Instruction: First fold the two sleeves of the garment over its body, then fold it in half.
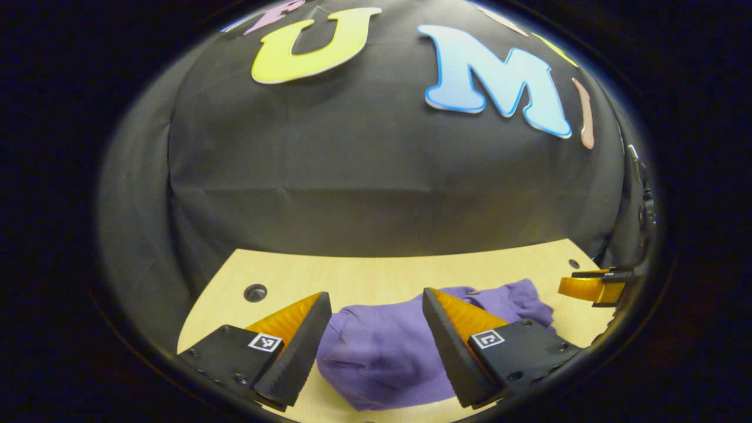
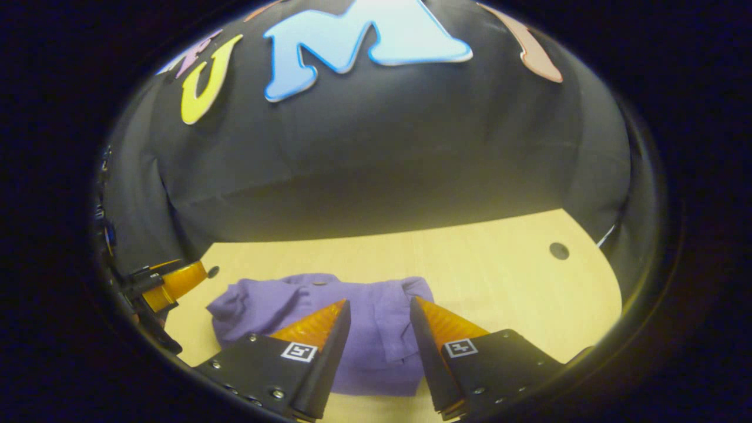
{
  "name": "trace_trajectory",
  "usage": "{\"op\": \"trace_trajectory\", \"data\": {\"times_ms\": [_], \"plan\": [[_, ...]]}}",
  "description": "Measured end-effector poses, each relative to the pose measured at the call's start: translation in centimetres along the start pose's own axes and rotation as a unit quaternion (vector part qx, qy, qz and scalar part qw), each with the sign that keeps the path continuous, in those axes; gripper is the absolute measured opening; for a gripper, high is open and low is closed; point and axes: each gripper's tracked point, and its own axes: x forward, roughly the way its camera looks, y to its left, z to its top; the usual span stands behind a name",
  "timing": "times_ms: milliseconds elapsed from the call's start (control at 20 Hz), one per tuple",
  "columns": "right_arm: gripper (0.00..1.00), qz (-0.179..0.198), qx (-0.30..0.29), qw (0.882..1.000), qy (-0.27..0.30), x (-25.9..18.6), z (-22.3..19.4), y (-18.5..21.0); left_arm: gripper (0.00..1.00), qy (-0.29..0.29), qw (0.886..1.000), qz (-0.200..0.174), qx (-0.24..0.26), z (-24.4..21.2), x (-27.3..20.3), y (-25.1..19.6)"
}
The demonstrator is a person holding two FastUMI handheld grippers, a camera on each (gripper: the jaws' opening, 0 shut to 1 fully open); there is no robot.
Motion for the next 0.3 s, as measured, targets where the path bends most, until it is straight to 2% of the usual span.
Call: {"op": "trace_trajectory", "data": {"times_ms": [250, 300], "plan": [[0.63, 0.022, -0.010, 0.997, -0.073, -9.7, 5.1, 2.9, 1.00, -0.051, 0.999, -0.008, 0.010, 4.9, -9.8, -2.7], [0.58, 0.026, -0.012, 0.996, -0.085, -11.5, 5.5, 3.4, 1.00, -0.062, 0.998, -0.010, 0.010, 5.7, -11.7, -3.1]]}}
